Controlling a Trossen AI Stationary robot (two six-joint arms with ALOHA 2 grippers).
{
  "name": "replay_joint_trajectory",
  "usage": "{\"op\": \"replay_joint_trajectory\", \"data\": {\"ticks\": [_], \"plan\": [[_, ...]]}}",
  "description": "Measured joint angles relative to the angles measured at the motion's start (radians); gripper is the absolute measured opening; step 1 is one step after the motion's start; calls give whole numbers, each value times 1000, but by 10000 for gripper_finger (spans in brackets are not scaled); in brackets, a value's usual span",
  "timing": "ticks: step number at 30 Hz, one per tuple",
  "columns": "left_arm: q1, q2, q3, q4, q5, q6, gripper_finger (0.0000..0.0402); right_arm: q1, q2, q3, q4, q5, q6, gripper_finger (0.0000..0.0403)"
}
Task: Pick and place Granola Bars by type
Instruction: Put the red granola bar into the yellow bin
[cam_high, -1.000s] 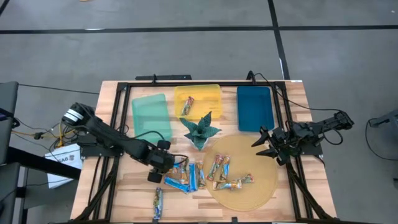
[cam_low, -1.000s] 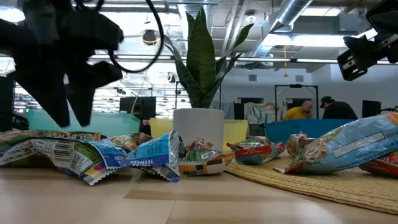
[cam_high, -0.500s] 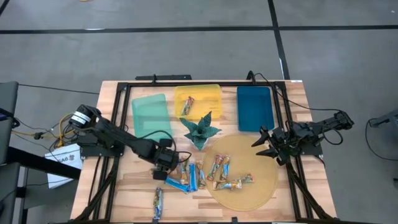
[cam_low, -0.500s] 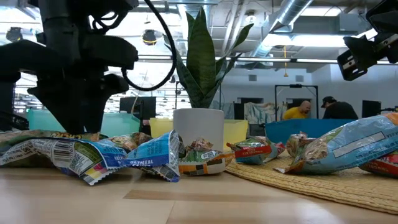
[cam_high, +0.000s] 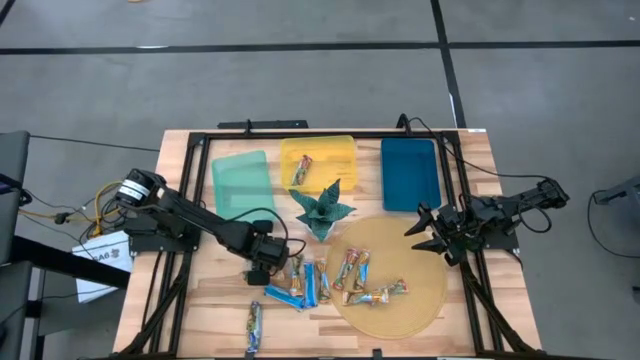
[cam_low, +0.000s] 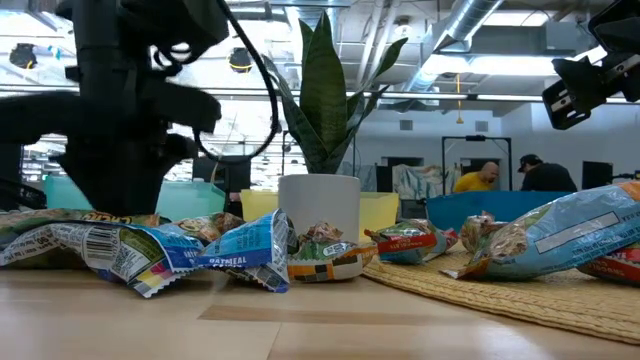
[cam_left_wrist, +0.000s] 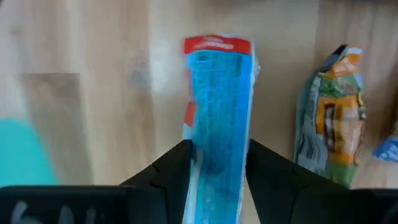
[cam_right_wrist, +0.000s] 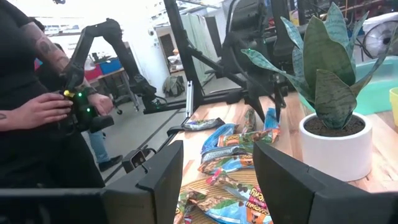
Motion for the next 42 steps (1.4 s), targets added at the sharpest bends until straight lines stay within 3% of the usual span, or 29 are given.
{"op": "replay_joint_trajectory", "data": {"ticks": [10, 22, 42], "plan": [[0, 23, 3, 9, 9, 0, 127, 0, 3, 0, 0, 0, 0, 189], [-3, 11, 2, 68, 57, 0, 19, 0, 3, 0, 0, 0, 0, 189], [-3, -321, 2, 290, -84, 53, 16, 0, 3, 0, 0, 0, 0, 189]]}}
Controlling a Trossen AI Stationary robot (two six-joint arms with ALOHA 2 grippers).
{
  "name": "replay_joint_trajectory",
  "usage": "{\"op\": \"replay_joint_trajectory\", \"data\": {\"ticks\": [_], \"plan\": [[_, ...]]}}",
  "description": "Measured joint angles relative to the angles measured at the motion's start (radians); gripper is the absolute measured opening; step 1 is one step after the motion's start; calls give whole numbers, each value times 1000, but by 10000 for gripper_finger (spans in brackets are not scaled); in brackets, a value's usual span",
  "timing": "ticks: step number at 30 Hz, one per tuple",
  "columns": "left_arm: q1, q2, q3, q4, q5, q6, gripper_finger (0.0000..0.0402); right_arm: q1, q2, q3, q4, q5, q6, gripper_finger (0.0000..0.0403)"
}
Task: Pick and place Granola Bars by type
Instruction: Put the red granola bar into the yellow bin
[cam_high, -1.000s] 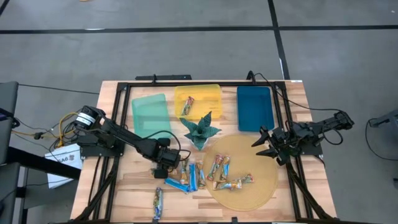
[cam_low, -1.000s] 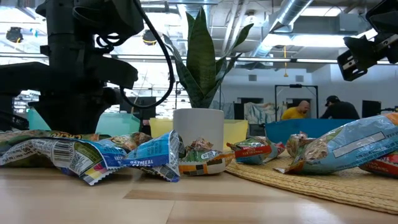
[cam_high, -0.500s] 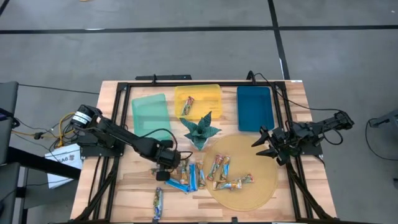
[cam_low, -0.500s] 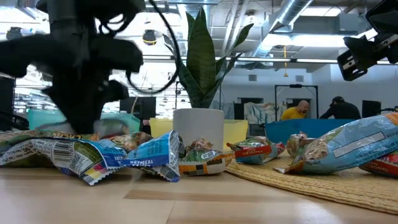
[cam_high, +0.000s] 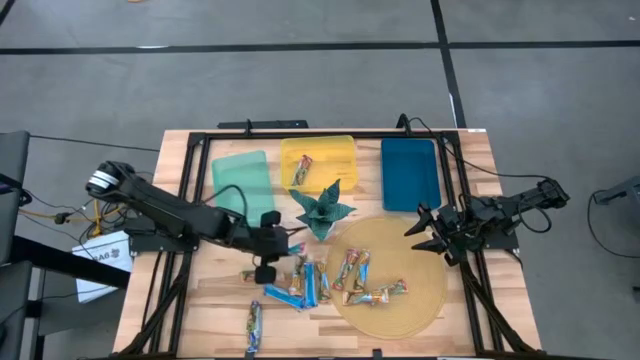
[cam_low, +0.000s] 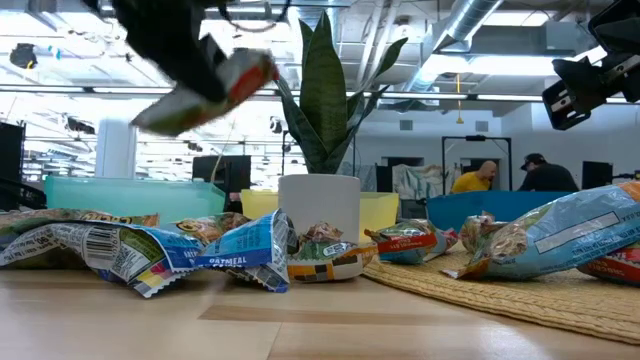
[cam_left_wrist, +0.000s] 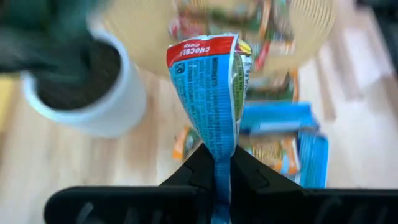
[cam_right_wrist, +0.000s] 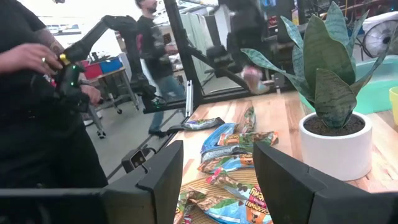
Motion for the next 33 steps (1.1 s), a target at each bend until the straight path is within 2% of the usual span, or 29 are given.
{"op": "replay_joint_trajectory", "data": {"ticks": [13, 23, 28, 33], "plan": [[0, -256, 2, 94, -171, 1, 16, 0, 0, 0, 0, 0, 0, 189], [6, -324, 2, 78, -241, 7, 18, 0, 0, 0, 0, 0, 0, 189], [61, -323, 2, 77, -252, 17, 17, 0, 0, 0, 0, 0, 0, 189], [182, -323, 2, 79, -252, 22, 18, 0, 0, 0, 0, 0, 0, 189]]}}
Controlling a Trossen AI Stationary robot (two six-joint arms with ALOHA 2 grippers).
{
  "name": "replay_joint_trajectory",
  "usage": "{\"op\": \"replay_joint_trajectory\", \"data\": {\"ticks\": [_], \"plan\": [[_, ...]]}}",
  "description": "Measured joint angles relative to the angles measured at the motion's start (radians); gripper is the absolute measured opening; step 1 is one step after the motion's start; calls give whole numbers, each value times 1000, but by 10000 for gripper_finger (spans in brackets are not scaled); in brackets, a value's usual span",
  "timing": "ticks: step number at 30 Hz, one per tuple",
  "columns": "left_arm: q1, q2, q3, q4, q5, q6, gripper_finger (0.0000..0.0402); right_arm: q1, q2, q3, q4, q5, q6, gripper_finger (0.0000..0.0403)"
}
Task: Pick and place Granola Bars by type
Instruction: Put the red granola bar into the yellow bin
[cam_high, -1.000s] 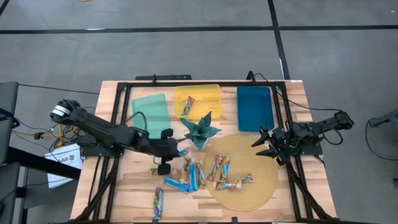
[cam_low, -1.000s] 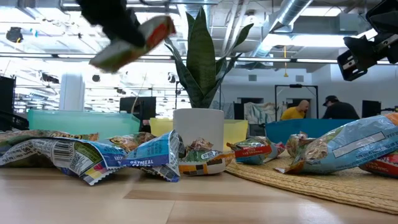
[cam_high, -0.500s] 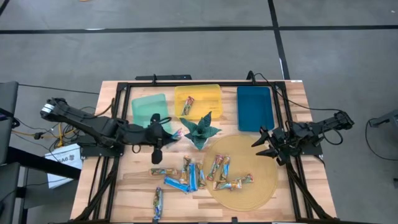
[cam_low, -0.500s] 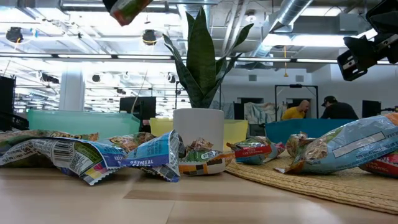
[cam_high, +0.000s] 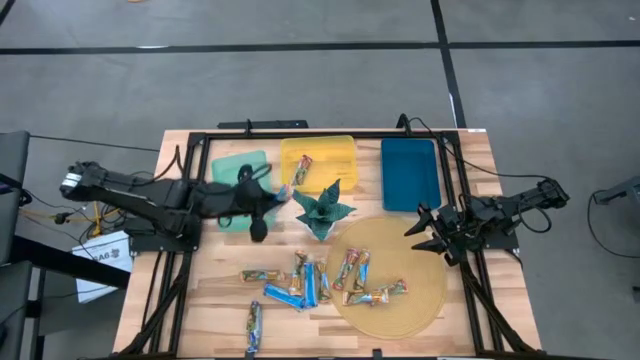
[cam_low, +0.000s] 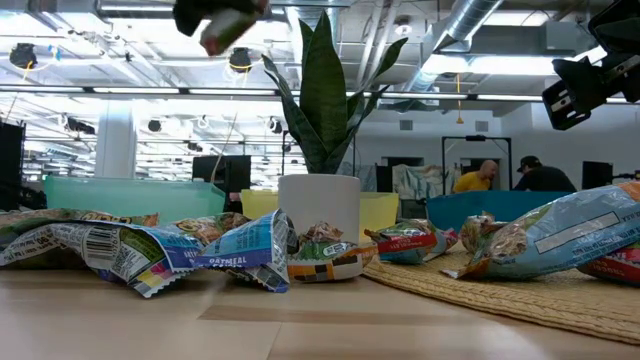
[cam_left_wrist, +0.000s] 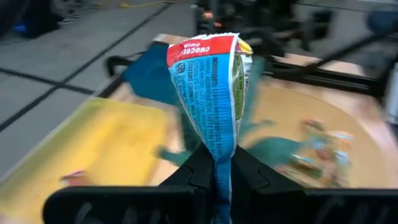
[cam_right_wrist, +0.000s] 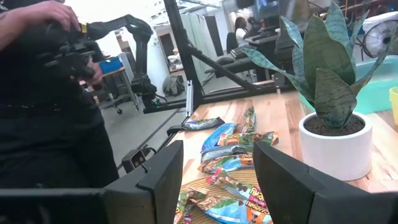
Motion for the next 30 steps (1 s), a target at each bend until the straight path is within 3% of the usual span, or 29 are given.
{"op": "replay_joint_trajectory", "data": {"ticks": [10, 16, 24, 30], "plan": [[325, 7, 0, 78, 0, 26, 18, 0, 0, 0, 0, 0, 0, 189], [490, 10, 0, 84, 0, -47, 18, 0, 0, 0, 0, 0, 0, 189], [546, 30, 0, 93, 1, -88, 18, 0, 0, 0, 0, 0, 0, 189], [567, 112, 0, 115, 11, -180, 18, 0, 0, 0, 0, 0, 0, 189]]}}
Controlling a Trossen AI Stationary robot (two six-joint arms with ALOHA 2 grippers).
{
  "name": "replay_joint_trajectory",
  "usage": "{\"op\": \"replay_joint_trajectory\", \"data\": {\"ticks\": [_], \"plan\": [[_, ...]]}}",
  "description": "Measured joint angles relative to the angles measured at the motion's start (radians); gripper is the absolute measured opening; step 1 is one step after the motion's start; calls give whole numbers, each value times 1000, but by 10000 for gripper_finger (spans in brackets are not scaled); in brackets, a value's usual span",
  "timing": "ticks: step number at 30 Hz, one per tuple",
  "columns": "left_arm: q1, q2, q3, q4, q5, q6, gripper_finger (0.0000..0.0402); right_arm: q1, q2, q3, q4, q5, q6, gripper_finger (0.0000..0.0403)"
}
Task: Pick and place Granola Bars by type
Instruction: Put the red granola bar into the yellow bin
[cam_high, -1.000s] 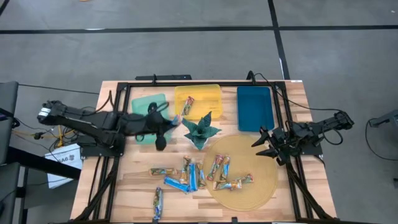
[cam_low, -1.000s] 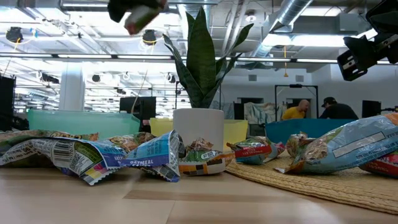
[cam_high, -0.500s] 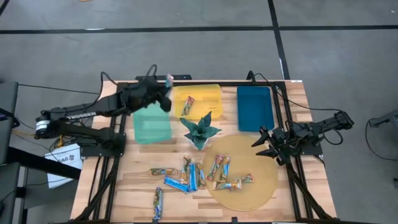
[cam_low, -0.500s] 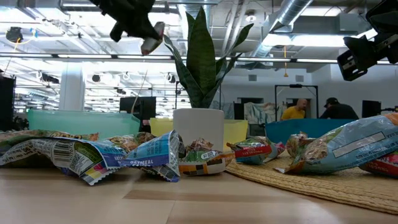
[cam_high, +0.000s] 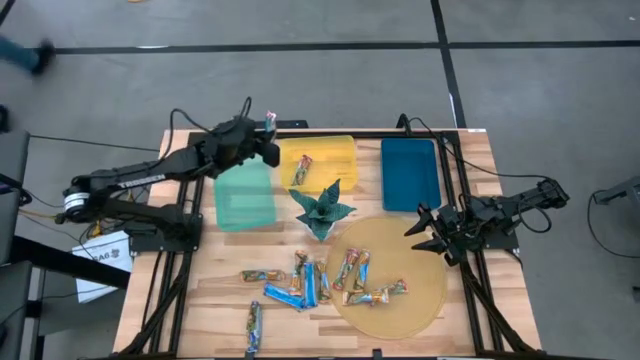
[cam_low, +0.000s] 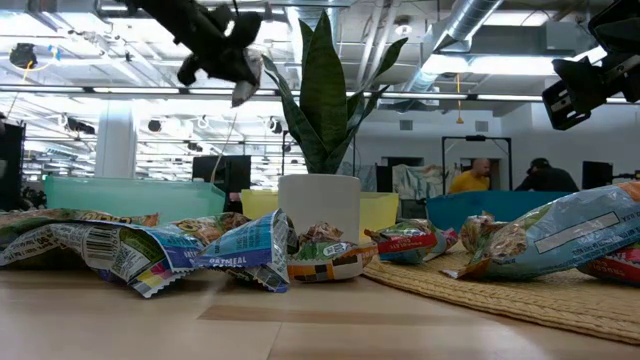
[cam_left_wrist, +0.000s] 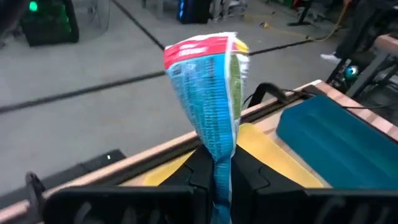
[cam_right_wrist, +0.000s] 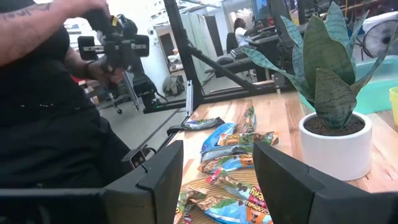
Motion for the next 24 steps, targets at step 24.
{"op": "replay_joint_trajectory", "data": {"ticks": [24], "plan": [[50, 457, 45, 103, 230, -355, 18, 0, 0, 0, 0, 0, 0, 189]]}}
